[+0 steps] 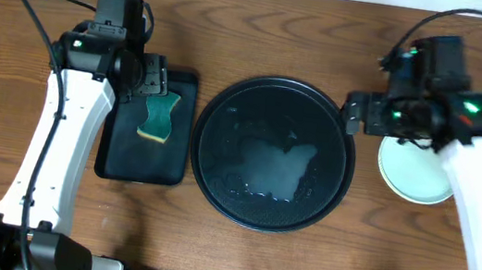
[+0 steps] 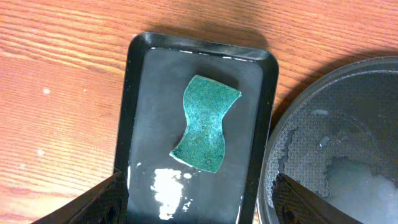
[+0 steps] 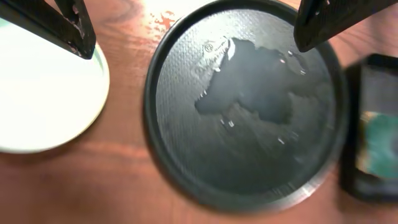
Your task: Clean dirty plates on tray and stack at the side
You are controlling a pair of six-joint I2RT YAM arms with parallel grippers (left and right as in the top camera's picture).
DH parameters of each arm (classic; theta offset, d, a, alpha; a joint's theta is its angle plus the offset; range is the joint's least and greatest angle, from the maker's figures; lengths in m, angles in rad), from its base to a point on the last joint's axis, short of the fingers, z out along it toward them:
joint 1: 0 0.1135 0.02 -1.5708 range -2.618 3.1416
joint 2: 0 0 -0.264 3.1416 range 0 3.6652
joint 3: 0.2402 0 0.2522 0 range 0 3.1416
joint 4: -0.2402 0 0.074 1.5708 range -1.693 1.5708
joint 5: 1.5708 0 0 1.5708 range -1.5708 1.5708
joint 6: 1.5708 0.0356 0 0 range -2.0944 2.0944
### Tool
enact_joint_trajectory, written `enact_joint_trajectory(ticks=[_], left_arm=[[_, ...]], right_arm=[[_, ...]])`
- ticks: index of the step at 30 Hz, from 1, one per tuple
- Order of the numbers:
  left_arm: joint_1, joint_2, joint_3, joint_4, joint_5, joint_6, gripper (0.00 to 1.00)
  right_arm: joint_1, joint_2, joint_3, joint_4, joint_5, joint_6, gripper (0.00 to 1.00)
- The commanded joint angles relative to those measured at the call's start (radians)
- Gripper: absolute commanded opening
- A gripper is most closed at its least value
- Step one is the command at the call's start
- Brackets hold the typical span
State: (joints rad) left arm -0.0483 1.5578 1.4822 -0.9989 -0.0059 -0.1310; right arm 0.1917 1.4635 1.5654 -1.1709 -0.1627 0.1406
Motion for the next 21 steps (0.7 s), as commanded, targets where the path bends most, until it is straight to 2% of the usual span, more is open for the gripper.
enact_joint_trajectory(ticks=[1,12,21], left_arm=[[0.004,0.013,0.008,-0.006,-0.002,-0.012,0.75],[0.004,0.013,0.008,-0.006,-0.002,-0.012,0.75],[0.004,0.013,0.008,-0.006,-0.002,-0.012,0.75]], right_arm=[[-0.016,-0.103,0.044,-0.008,0.009,-0.008,0.99],[-0.014,-0.441,0.044,-0.081,0.009,-0.008,0.99],[-0.014,-0.608,0.043,-0.290,0.049,-0.034,0.99]])
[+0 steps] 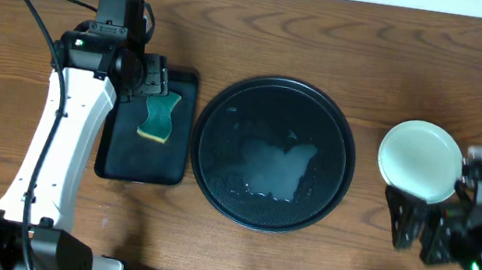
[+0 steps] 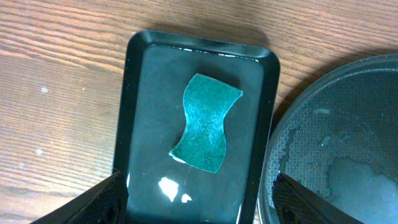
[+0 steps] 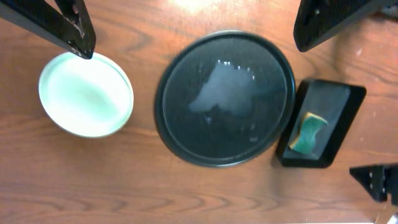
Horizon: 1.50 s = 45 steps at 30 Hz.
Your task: Clean dirty plates on tray and stack at the side
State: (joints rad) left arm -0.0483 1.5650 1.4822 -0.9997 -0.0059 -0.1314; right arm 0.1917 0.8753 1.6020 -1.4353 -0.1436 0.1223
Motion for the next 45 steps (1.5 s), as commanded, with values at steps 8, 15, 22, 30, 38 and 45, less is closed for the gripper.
enact_joint_trajectory(ticks=[8,15,22,30,38,45], left_arm=[[0.004,0.006,0.008,-0.006,-0.002,-0.011,0.75],[0.004,0.006,0.008,-0.006,-0.002,-0.011,0.75],[0.004,0.006,0.008,-0.006,-0.002,-0.011,0.75],[0.004,0.006,0.008,-0.006,-0.002,-0.011,0.75],[0.004,0.006,0.008,-0.006,-0.002,-0.011,0.76],[0.004,0.006,0.008,-0.006,-0.002,-0.011,0.75]], right_arm=[[-0.055,-0.113,-0.070,0.083,0.222,-0.016,0.99],[-0.096,-0.340,-0.444,0.523,0.179,-0.024,0.99],[-0.101,-0.539,-0.956,1.044,0.172,-0.023,0.99],[-0.101,-0.698,-1.385,1.432,0.169,-0.022,0.99],[-0.101,-0.850,-1.579,1.495,0.169,-0.023,0.99],[-0.100,-0.870,-1.597,1.358,0.137,-0.023,0.99]])
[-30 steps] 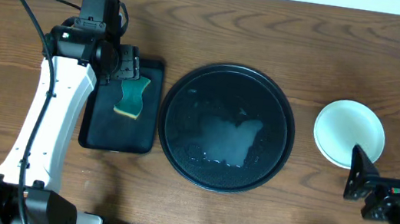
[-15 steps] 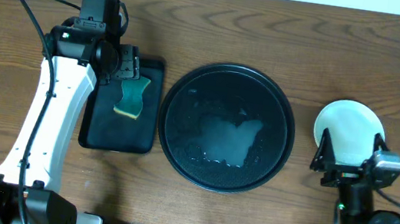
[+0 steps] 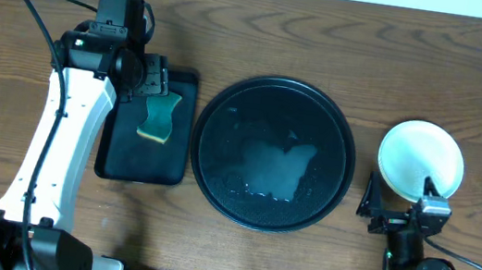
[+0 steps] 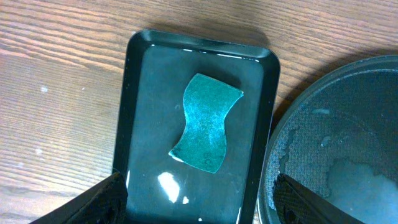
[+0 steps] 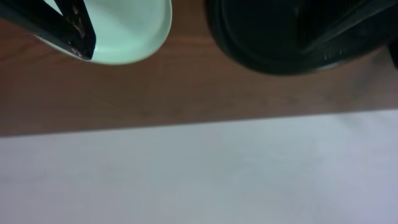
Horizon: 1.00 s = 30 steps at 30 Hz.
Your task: Clean dirty plates on tray and stack at the side
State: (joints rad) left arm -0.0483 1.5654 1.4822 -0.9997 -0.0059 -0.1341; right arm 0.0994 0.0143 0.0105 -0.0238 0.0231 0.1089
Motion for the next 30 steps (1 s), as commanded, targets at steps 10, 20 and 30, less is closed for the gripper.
enact_joint_trajectory(ticks=[10,20,30], left_arm=[[0.004,0.006,0.008,-0.006,-0.002,-0.009,0.76],[0.004,0.006,0.008,-0.006,-0.002,-0.009,0.76],[0.004,-0.024,0.008,-0.002,-0.040,0.000,0.76]], right_arm=[[-0.007,-0.007,-0.005,-0.050,-0.042,-0.010,0.99],[-0.007,-0.007,-0.005,-0.050,-0.042,-0.010,0.99],[-0.006,-0.007,-0.005,-0.050,-0.042,-0.010,0.99]])
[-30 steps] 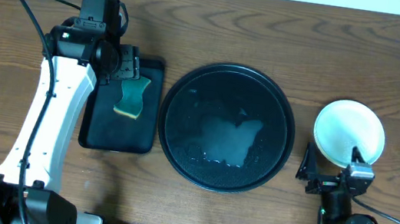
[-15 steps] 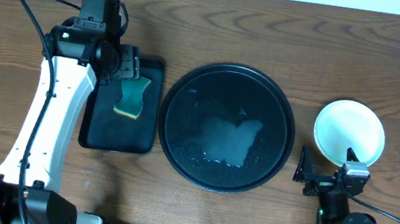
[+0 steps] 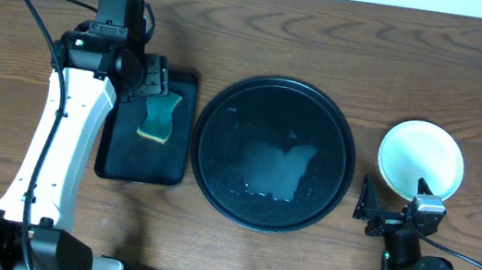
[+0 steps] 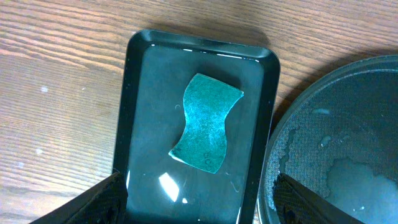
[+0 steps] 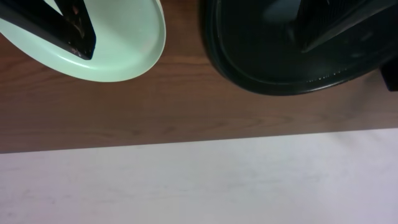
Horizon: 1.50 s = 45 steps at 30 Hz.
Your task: Clean dirty plates on tray and stack at the side
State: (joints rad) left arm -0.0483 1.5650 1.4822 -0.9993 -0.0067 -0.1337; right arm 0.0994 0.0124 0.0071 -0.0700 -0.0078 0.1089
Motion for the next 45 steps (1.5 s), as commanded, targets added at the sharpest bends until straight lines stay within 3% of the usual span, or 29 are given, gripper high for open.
enact_joint_trajectory(ticks=[1,4,8,13,17,22,28,38,45], left_arm=[[0.004,-0.045,0.006,-0.003,-0.053,0.000,0.76],[0.004,-0.137,-0.021,0.031,-0.054,-0.001,0.76],[0.004,-0.332,-0.168,0.236,-0.046,0.003,0.76],[0.004,-0.610,-0.449,0.510,-0.042,0.052,0.76],[0.016,-0.854,-0.698,0.705,0.049,0.156,0.76],[0.026,-1.109,-0.968,0.858,0.127,0.249,0.76],[0.029,-1.288,-1.223,1.023,0.127,0.294,0.76],[0.042,-1.491,-1.433,1.048,0.126,0.363,0.76],[0.048,-1.563,-1.478,0.935,0.112,0.384,0.76]], right_arm=[[-0.007,-0.005,-0.002,-0.004,-0.011,-0.010,0.99],[-0.006,-0.005,-0.002,-0.004,-0.011,-0.010,0.99],[-0.007,-0.005,-0.002,-0.004,-0.011,-0.010,0.99],[-0.007,-0.005,-0.002,-0.004,-0.011,-0.010,0.99],[-0.006,-0.005,-0.002,-0.004,-0.011,-0.010,0.99],[-0.007,-0.005,-0.002,-0.004,-0.011,-0.010,0.99],[-0.007,-0.005,-0.002,-0.004,-0.011,-0.010,0.99],[-0.006,-0.005,-0.002,-0.004,-0.011,-0.010,0.99],[-0.006,-0.005,-0.002,-0.004,-0.011,-0.010,0.99]])
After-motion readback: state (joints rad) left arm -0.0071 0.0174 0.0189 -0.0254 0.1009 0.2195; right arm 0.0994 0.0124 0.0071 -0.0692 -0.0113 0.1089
